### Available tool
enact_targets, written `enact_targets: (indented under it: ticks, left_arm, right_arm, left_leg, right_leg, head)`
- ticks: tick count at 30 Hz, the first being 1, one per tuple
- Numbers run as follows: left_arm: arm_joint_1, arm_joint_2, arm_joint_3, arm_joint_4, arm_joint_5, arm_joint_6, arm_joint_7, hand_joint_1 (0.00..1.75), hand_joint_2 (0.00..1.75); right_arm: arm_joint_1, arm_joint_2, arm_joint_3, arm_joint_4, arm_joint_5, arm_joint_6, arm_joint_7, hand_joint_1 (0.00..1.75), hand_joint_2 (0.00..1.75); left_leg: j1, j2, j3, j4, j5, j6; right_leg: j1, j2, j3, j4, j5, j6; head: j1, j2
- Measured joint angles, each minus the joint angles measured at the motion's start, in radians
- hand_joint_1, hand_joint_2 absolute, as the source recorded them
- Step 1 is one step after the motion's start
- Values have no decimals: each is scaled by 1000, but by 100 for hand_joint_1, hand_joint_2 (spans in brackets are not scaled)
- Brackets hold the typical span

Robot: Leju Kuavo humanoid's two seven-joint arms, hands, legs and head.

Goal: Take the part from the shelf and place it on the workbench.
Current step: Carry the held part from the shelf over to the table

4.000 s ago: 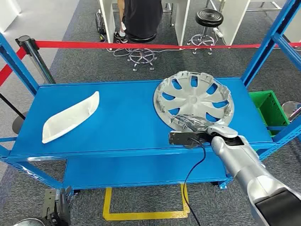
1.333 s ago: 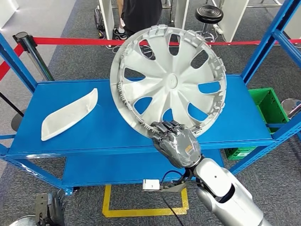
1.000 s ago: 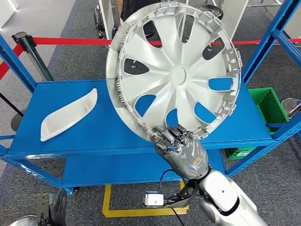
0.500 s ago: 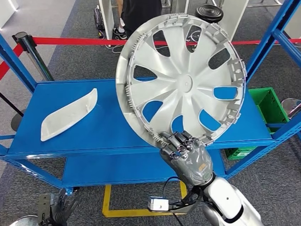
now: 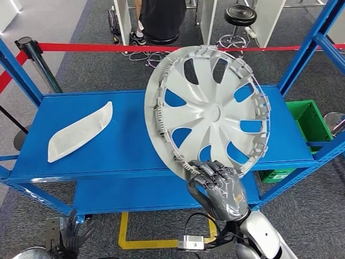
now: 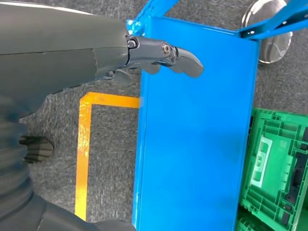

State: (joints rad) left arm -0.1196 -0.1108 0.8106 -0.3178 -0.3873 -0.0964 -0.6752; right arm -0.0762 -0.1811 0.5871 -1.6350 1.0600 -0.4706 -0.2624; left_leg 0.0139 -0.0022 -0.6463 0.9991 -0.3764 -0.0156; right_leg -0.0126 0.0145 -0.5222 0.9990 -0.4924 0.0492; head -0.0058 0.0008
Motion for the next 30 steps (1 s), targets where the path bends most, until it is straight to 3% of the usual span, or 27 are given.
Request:
enact_targets:
  ticks: [4, 6, 8, 10, 11, 12, 13, 15, 17, 18, 20, 21, 23, 25, 26, 28, 30]
  left_arm:
    - [2, 0, -37, -11, 22, 15, 0, 0, 175]
    - [3, -2, -53, -15, 31, 21, 0, 0, 175]
    - [5, -4, -68, -17, 39, 25, 0, 0, 175]
    - [6, -4, -81, -18, 45, 29, 0, 0, 175]
    - [8, -5, -87, -18, 45, 30, 0, 0, 175]
    - [10, -6, -91, -18, 46, 32, 0, 0, 175]
    - [11, -7, -96, -18, 46, 33, 0, 0, 175]
    - [14, -7, -108, -19, 49, 37, 0, 0, 175]
    - [17, -5, -118, -21, 57, 41, 0, 0, 175]
    - [19, -4, -121, -23, 60, 42, 0, 0, 175]
    - [23, -3, -127, -23, 62, 44, 0, 0, 175]
    - [24, -3, -130, -24, 62, 44, 0, 0, 175]
    - [26, -3, -135, -24, 63, 45, 0, 0, 175]
    - [27, -1, -140, -24, 67, 48, 0, 0, 175]
    - [27, 0, -142, -24, 69, 50, 0, 0, 175]
    - [26, 1, -148, -24, 73, 51, 0, 0, 175]
    - [25, 1, -154, -24, 75, 52, 0, 0, 175]
  right_arm:
    - [35, 13, -23, -2, -22, -6, -25, 175, 175]
    - [51, 16, -31, -10, -36, -8, -43, 175, 175]
    - [64, 17, -38, -19, -56, -10, -66, 175, 175]
    - [78, 17, -44, -25, -74, -11, -85, 175, 175]
    - [85, 17, -46, -28, -80, -11, -90, 175, 175]
    - [91, 17, -48, -30, -83, -11, -93, 175, 175]
    - [95, 17, -51, -33, -84, -11, -96, 175, 175]
    - [104, 18, -58, -41, -88, -11, -103, 175, 175]
    - [117, 19, -65, -50, -93, -11, -110, 175, 175]
    - [122, 19, -67, -53, -95, -11, -113, 175, 175]
    - [129, 21, -70, -61, -98, -12, -119, 175, 175]
    - [132, 22, -71, -64, -99, -12, -121, 175, 175]
    - [138, 23, -76, -73, -101, -14, -128, 175, 175]
    - [147, 25, -81, -82, -107, -19, -141, 175, 175]
    - [151, 26, -84, -87, -111, -22, -149, 175, 175]
    - [159, 27, -87, -97, -118, -25, -161, 175, 175]
    - [164, 28, -89, -105, -120, -25, -165, 175, 175]
  left_leg:
    - [-10, 0, 1, 0, -2, 12]
    - [-7, 2, 5, -10, 4, 22]
    - [-3, 3, 9, -18, 8, 28]
    - [-4, 4, 8, -19, 9, 29]
    - [-4, 4, 8, -19, 9, 28]
    - [-3, 4, 7, -18, 10, 27]
    - [-1, 4, 6, -18, 12, 24]
    - [3, 2, 2, -12, 16, 15]
    - [2, 0, -4, -6, 22, -1]
    - [2, -1, -8, -4, 28, -10]
    - [4, -1, -13, -6, 39, -26]
    - [6, 0, -19, -1, 31, -32]
    - [8, 0, -44, 61, -34, -38]
    - [7, 1, -83, 189, -127, -41]
    - [6, 1, -94, 243, -153, -40]
    - [4, 1, -72, 267, -148, -36]
    - [2, 0, 15, 171, -110, -26]
  right_leg:
    - [-10, 2, 2, -4, 1, 13]
    - [-12, -1, -2, 7, -13, 19]
    - [-11, -5, -37, 88, -68, 20]
    - [-10, -6, -96, 223, -133, 21]
    - [-10, -6, -117, 271, -146, 22]
    - [-11, -6, -122, 283, -139, 24]
    - [-12, -7, -108, 257, -114, 26]
    - [-16, -9, -42, 129, -51, 32]
    - [-16, -5, 0, 43, -20, 25]
    - [-14, 0, 2, 34, -17, 16]
    - [-11, 5, -16, 42, -7, -5]
    - [-11, 5, -23, 44, 1, -15]
    - [-11, 4, -42, 42, 19, -34]
    - [-7, 3, -65, 43, 37, -43]
    - [-4, 3, -78, 43, 46, -44]
    - [0, 3, -103, 43, 65, -44]
    - [3, 4, -123, 44, 83, -39]
  head:
    - [0, 0]
    - [0, 0]
    - [3, 0]
    - [5, 0]
    - [5, 0]
    - [5, 0]
    - [5, 0]
    - [6, 0]
    - [7, 0]
    - [7, 0]
    - [6, 0]
    - [4, 0]
    - [1, 0]
    - [-2, 0]
    - [-2, 0]
    - [-2, 0]
    - [-2, 0]
